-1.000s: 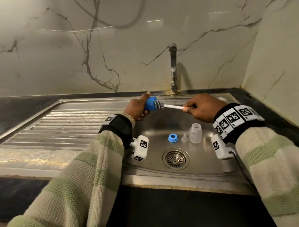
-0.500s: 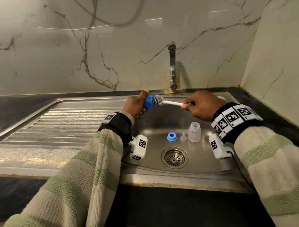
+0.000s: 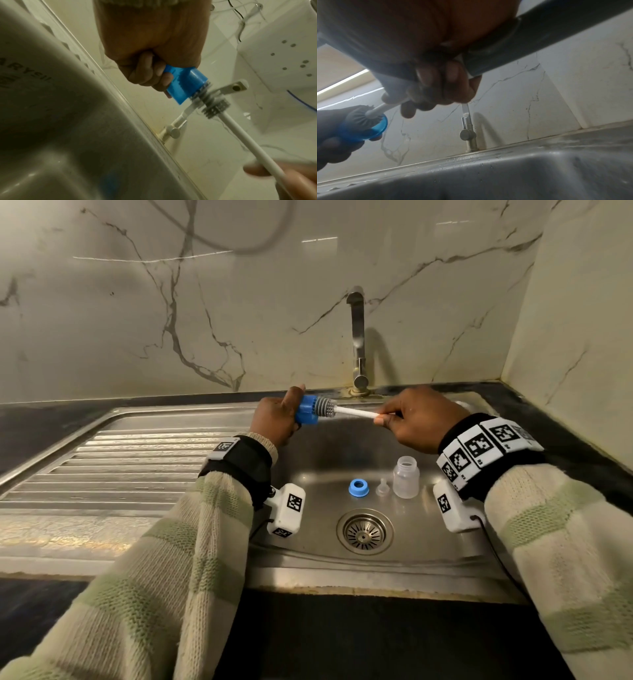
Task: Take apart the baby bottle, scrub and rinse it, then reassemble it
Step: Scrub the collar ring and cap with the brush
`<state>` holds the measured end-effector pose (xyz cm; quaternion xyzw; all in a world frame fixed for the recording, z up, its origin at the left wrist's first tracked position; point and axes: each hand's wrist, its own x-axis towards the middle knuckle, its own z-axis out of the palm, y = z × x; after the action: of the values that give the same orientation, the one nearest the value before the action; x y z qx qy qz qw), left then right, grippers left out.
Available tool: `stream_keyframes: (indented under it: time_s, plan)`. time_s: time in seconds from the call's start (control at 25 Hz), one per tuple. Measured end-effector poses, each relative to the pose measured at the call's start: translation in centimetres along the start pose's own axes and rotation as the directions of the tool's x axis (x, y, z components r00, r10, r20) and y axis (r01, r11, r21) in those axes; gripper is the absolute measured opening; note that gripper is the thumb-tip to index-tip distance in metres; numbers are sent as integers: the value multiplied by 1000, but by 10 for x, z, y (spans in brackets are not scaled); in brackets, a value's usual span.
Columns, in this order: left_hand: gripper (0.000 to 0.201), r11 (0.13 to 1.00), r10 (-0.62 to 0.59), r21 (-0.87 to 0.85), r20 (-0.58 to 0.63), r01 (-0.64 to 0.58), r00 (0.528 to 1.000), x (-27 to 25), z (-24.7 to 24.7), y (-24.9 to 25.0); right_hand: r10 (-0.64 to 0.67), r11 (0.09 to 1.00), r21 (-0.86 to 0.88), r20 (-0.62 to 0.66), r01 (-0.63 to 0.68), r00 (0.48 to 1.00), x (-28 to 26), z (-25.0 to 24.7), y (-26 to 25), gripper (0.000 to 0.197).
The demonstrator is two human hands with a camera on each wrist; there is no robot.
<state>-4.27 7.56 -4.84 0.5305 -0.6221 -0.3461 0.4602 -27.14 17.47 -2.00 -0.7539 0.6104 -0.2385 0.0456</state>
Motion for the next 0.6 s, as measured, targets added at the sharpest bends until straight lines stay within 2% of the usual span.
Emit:
stream_keyframes:
  time_s: [0.08, 0.2, 0.32, 0.44, 0.52, 0.6]
  plan:
    - [52, 1000, -4, -16, -33, 4, 999, 3, -6, -3, -18, 999, 50, 36, 16, 999, -1, 1, -1, 21]
    - [51, 1000, 2, -6, -18, -2, 1000, 3, -6, -6, 23, 999, 44, 88, -27, 996, -2, -2, 5, 22]
    - [51, 999, -18, -33, 12, 19, 1000, 1, -3, -3, 79, 996, 32, 38, -80, 996, -1, -5, 12, 22]
    - [50, 999, -8, -48, -16, 8, 1000, 2, -4, -2, 16, 998, 66, -13, -15, 1000, 0, 0, 5, 23]
    - [47, 999, 47, 14, -39, -46, 998, 3, -7, -4, -26, 995, 100, 24, 23, 999, 1, 3, 0, 22]
    - [46, 994, 79, 78, -31, -76, 996, 3, -8, -6, -12, 996, 86, 86, 5, 996, 0, 3, 0, 20]
